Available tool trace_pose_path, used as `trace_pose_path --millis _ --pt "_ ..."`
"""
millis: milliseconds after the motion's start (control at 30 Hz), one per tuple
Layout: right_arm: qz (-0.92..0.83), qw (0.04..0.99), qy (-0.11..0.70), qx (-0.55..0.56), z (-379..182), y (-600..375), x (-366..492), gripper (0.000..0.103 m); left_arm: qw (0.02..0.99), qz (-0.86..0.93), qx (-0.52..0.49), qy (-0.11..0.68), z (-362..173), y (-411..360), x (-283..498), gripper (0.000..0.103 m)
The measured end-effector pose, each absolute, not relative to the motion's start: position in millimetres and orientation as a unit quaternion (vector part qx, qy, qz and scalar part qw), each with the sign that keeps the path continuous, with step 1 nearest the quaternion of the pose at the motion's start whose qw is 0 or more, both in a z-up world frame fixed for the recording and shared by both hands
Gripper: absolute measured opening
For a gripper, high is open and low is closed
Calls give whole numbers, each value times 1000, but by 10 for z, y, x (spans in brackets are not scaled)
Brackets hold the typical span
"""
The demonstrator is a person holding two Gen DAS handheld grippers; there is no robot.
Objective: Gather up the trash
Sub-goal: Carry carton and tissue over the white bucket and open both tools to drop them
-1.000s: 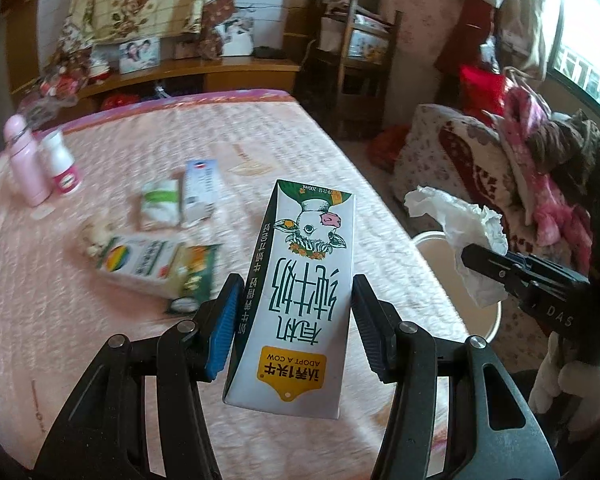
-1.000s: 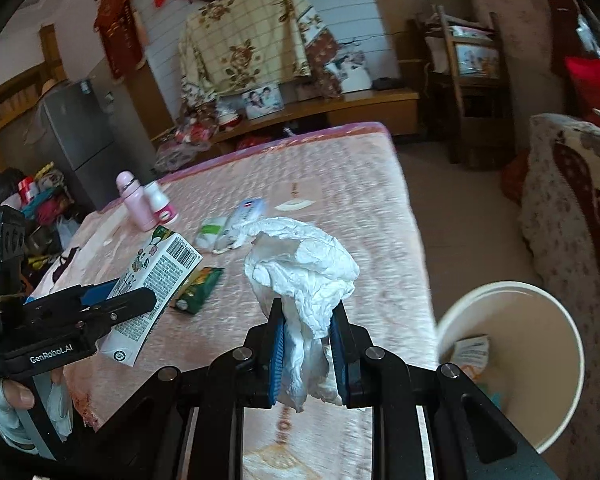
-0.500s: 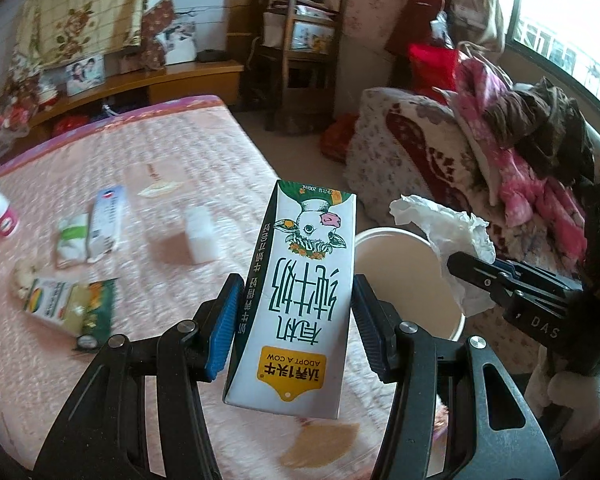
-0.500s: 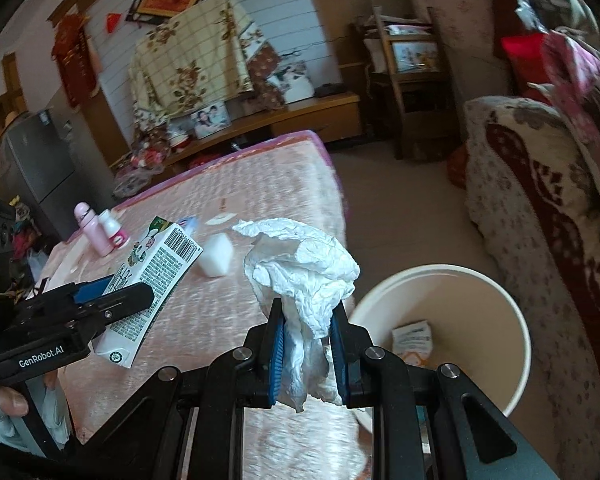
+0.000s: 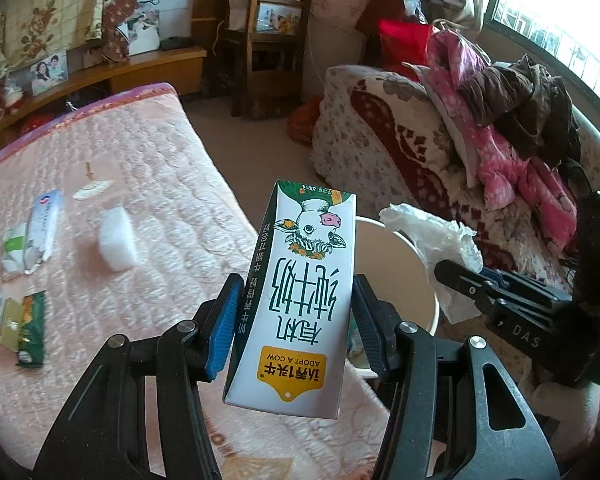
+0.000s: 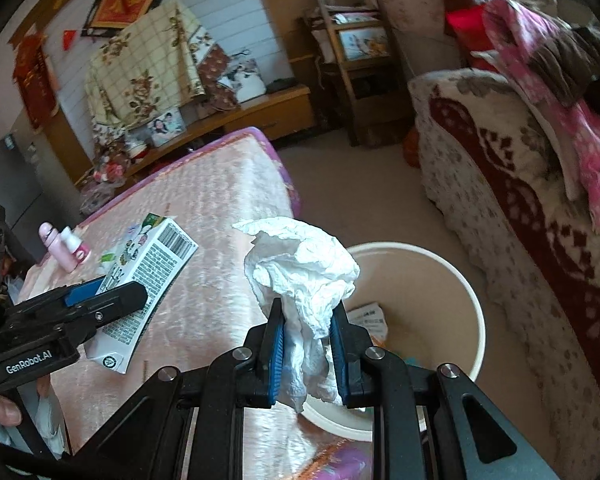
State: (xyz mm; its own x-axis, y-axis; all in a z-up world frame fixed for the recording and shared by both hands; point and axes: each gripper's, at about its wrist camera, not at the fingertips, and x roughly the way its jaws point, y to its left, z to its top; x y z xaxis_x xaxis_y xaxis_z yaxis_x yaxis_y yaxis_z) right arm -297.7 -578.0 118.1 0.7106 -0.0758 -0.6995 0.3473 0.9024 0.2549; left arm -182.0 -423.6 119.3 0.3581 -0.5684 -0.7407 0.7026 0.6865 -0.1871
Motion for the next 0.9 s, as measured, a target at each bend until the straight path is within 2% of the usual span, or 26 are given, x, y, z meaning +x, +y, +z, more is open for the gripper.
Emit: trace_pose_path --millis 900 --pt "-172 863 414 232 540 -6202 -2914 20 774 -423 67 467 654 -4886 -1707 53"
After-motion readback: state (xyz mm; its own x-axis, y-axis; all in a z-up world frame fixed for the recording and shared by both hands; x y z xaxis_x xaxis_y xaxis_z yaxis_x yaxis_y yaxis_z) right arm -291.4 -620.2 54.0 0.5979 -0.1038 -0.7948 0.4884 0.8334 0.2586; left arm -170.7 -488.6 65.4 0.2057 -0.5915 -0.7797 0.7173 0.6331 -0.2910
